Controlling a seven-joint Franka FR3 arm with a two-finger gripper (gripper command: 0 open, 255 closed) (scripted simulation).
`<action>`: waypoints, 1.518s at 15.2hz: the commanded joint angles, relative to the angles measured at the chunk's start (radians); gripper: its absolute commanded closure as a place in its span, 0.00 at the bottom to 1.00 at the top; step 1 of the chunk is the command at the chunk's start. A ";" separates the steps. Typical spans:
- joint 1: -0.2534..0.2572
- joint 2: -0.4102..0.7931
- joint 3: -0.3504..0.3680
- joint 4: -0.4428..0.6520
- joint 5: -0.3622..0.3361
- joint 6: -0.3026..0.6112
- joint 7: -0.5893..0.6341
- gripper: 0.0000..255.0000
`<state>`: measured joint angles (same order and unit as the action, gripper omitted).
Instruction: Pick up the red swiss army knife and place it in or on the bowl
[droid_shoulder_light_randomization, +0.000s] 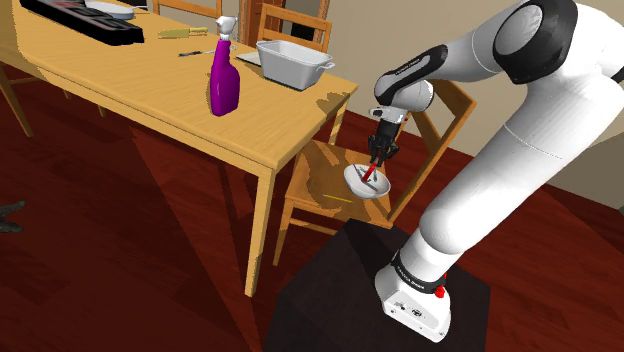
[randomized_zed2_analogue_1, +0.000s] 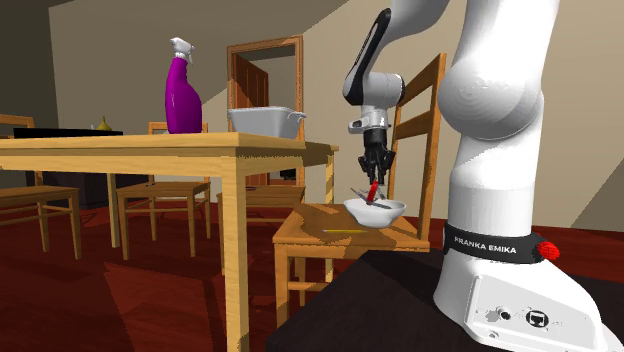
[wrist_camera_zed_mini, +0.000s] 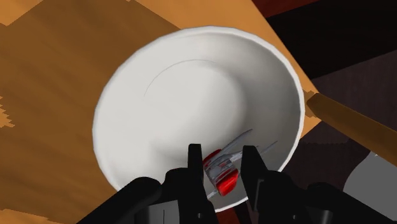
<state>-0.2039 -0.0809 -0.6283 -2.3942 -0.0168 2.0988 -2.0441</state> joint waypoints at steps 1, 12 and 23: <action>0.000 0.001 0.000 -0.001 0.001 0.002 0.000 1.00; -0.001 -0.015 0.002 0.022 -0.009 -0.034 0.007 0.00; -0.002 -0.048 0.008 0.093 -0.026 -0.133 0.022 0.00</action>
